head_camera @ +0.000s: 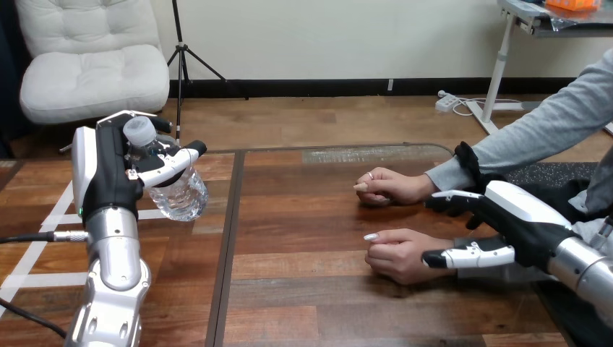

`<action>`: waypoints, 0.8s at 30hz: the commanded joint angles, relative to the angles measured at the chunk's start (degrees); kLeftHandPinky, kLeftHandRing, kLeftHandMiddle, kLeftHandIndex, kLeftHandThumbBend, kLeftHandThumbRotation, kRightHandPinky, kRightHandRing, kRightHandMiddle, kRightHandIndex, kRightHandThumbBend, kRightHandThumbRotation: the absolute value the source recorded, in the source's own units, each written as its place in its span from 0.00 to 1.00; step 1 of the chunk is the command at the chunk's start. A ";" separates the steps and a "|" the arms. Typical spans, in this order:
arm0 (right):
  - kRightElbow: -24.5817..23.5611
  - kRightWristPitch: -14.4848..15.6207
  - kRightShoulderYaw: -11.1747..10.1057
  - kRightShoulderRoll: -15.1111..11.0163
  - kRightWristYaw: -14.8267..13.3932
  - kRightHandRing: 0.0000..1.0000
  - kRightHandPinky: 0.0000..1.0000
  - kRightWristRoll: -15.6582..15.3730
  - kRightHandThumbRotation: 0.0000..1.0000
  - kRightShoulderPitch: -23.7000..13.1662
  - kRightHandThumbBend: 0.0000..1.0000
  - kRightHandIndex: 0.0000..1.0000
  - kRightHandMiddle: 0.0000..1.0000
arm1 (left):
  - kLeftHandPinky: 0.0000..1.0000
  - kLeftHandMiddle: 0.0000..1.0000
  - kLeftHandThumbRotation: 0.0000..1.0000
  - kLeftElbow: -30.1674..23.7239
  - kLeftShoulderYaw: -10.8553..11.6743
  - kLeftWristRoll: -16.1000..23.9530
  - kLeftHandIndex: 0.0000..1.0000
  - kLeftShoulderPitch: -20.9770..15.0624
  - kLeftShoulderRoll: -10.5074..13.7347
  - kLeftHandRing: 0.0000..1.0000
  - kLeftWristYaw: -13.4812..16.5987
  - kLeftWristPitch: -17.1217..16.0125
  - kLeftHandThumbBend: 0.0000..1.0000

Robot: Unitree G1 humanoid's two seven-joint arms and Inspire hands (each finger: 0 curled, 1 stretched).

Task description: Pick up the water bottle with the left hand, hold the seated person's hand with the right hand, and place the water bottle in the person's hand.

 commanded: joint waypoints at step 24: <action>2.60 1.75 3.11 -3.28 0.42 0.85 0.75 -1.94 0.52 -7.55 1.00 0.84 0.85 | 0.35 0.47 0.00 -4.77 0.96 -1.19 0.48 -2.87 -0.19 0.42 -0.54 -1.45 0.71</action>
